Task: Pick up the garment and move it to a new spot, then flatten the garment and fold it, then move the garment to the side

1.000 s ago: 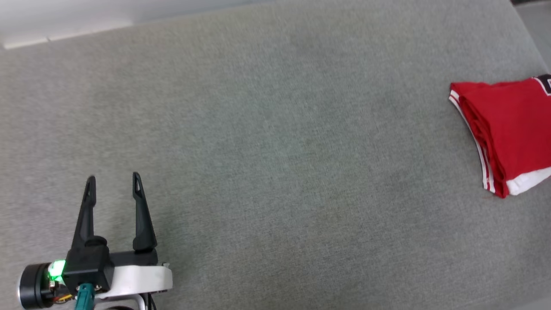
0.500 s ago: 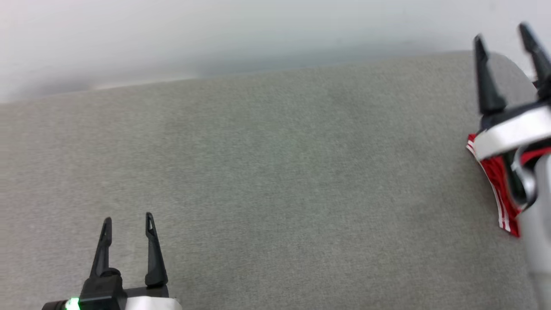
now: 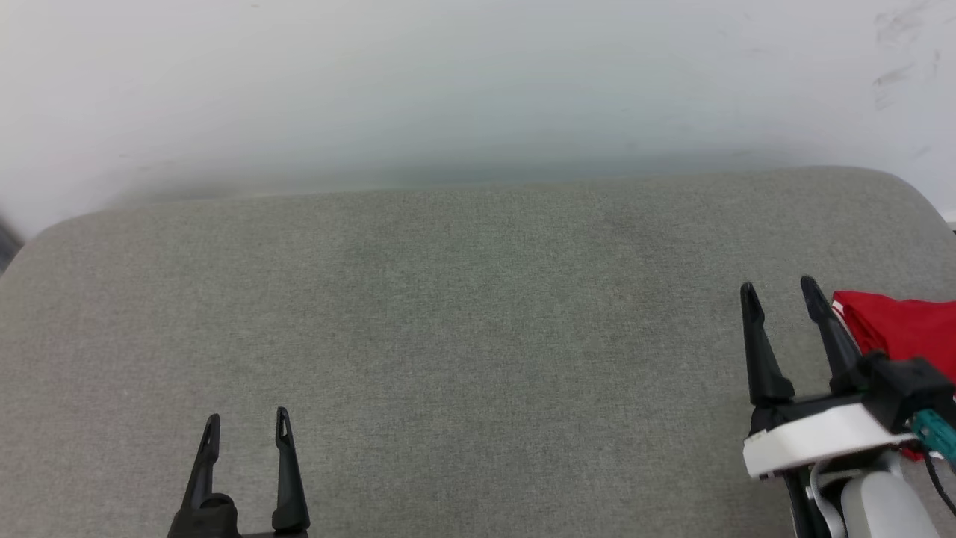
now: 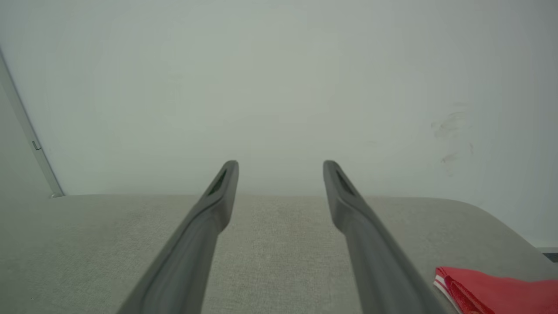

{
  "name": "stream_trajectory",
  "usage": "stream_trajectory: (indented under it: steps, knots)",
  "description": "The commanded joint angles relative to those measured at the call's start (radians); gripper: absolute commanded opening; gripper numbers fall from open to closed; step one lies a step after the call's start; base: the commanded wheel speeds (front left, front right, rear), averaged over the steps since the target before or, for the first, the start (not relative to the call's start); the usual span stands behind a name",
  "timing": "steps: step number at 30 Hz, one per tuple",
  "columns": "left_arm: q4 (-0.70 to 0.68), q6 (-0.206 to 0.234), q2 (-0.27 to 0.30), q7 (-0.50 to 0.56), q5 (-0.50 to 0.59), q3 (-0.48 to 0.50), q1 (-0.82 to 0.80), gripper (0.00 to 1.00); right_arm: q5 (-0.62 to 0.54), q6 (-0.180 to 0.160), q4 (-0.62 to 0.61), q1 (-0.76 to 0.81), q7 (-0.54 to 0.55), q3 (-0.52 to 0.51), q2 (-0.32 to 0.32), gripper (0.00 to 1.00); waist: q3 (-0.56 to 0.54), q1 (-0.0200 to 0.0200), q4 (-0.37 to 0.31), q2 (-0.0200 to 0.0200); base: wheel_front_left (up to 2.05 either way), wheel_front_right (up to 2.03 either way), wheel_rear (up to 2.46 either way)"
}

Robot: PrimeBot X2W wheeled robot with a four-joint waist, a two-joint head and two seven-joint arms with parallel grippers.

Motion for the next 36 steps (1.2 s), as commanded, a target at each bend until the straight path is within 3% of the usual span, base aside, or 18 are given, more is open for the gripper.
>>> stream_trajectory:
  steps: [1,15,29,30,36]
  knots:
    - [-0.001,-0.001,-0.001,-0.002,0.002,-0.002,0.013,1.00,0.006,-0.001,-0.017,0.034,-0.001,-0.005,0.009,1.00,-0.009,0.0001,0.008,0.0000,0.00,0.00,0.00]
    - [0.005,-0.044,-0.004,-0.002,-0.026,0.001,0.044,1.00,0.010,-0.001,-0.129,0.278,-0.001,-0.044,0.050,1.00,-0.045,0.0001,0.016,0.0000,0.00,0.00,0.00]
    - [0.024,-0.077,-0.007,-0.002,-0.025,0.026,0.049,1.00,0.047,-0.001,-0.129,0.316,-0.001,-0.043,0.052,1.00,-0.057,0.0001,0.019,0.0000,0.00,0.00,0.00]
    - [0.022,-0.076,-0.006,0.000,-0.026,0.024,0.036,0.00,0.044,0.000,-0.127,0.310,0.000,-0.041,0.048,0.00,-0.058,0.0001,0.020,0.0000,0.00,0.00,0.00]
    - [0.050,-0.077,-0.005,0.008,-0.082,0.016,0.033,0.00,0.094,0.000,-0.094,0.310,0.010,-0.038,0.046,0.00,-0.056,0.0001,0.019,0.0000,0.00,0.00,0.00]
